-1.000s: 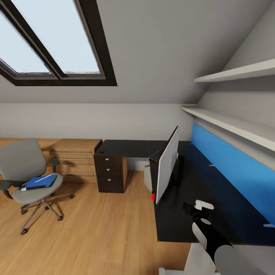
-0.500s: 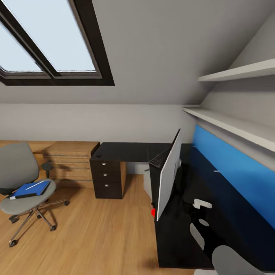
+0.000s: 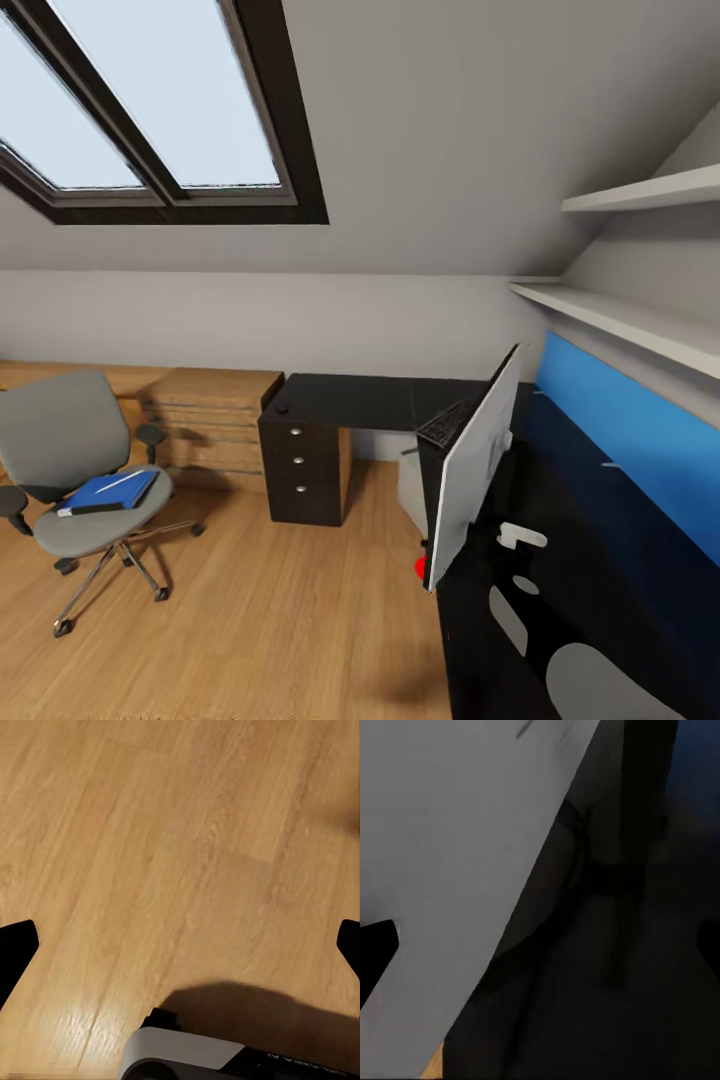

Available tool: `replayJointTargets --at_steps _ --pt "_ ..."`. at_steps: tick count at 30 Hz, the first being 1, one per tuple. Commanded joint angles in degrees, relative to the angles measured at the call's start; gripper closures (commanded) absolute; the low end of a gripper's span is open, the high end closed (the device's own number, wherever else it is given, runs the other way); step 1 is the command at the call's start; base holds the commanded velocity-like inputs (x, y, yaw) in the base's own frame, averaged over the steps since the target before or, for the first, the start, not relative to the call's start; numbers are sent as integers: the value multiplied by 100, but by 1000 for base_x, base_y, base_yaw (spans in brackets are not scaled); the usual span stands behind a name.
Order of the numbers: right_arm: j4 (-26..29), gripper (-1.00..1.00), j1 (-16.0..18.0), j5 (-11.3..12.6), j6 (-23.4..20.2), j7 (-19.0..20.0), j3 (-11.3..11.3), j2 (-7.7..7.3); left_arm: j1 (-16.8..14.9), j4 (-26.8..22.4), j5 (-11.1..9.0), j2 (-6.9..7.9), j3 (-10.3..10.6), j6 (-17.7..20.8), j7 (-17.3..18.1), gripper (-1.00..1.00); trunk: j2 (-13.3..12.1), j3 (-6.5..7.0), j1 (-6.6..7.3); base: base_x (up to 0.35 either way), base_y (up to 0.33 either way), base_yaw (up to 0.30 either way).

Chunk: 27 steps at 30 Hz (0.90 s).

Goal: In the bedroom, organize the workspace by keeping the computer under the desk, ensuring the monitor is on the desk, placing the keyboard on the desk next to the monitor, placing the mouse on the desk next to the keyboard, moving the folder from the swivel chair onto the desk next to the mouse, stacking the notebook on top of the folder with the pen on top of the notebook, and positioning the swivel chair next to the desk.

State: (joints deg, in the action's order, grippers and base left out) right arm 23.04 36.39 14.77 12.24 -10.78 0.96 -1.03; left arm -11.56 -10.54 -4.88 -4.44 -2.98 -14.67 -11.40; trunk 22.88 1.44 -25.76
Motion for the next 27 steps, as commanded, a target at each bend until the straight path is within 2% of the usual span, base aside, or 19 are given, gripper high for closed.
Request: replayJointTargets --at_steps 1,6,13,27 --pt "-6 -100 0 35 22 -3 13 -2 -4 9 -39 -4 -27 -28 11 -100 3 -2 -2 257 70 275" --pt "-10 -100 0 35 24 -3 10 -2 -4 9 -39 -4 -28 -27 14 -100 3 -2 -2 152 40 276" --pt "-18 -100 0 43 217 -3 10 -2 -4 9 -39 -4 -27 -27 12 -100 3 -2 -2 10 2 270" --pt "-12 -100 0 51 226 -7 5 -3 -4 9 -39 -4 -35 -27 7 -100 3 -2 -2 8 0 251"
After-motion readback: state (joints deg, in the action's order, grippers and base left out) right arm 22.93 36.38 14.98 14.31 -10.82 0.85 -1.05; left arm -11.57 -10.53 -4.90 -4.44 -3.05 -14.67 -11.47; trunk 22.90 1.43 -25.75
